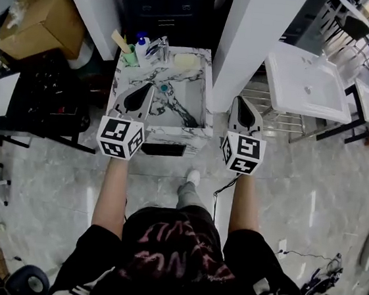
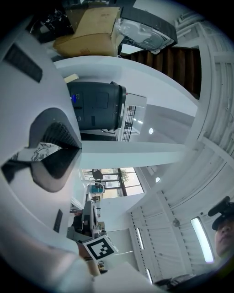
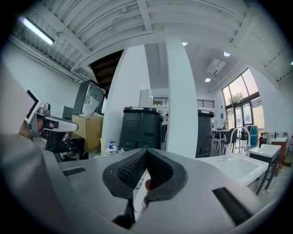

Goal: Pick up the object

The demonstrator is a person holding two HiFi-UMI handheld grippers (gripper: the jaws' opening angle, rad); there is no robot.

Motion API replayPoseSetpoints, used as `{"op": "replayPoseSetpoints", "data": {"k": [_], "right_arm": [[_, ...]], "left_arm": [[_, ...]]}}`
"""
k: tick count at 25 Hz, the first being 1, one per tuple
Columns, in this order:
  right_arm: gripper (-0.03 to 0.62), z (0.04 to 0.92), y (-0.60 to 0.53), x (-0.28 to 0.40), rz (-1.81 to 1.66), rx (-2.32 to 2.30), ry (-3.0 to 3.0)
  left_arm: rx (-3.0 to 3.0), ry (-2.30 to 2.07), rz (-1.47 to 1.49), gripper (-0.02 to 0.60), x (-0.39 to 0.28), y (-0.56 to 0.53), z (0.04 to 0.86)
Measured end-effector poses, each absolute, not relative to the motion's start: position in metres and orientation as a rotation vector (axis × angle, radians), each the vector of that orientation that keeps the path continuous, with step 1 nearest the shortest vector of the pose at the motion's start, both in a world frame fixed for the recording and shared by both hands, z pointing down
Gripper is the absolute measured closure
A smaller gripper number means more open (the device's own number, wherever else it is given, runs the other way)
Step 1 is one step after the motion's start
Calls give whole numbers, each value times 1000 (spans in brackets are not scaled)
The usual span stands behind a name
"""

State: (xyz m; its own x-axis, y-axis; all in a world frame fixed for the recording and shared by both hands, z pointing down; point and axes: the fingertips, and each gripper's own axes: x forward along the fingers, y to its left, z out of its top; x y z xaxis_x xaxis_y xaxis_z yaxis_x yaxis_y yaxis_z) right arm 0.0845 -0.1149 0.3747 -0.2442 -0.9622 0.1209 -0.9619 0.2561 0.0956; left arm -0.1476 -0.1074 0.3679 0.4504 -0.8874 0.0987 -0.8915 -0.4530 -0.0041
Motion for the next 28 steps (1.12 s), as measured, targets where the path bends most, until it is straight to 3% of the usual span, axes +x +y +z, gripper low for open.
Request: {"op": "replayPoseSetpoints", "data": {"k": [13, 28], "right_arm": [[579, 388, -247, 152, 52, 1760, -2415], [579, 390, -299, 154, 74, 1768, -2419]], "left_arm": [[2573, -1660, 200, 580, -75, -229, 378], [2601, -1618, 248, 580, -62, -287, 381]]}}
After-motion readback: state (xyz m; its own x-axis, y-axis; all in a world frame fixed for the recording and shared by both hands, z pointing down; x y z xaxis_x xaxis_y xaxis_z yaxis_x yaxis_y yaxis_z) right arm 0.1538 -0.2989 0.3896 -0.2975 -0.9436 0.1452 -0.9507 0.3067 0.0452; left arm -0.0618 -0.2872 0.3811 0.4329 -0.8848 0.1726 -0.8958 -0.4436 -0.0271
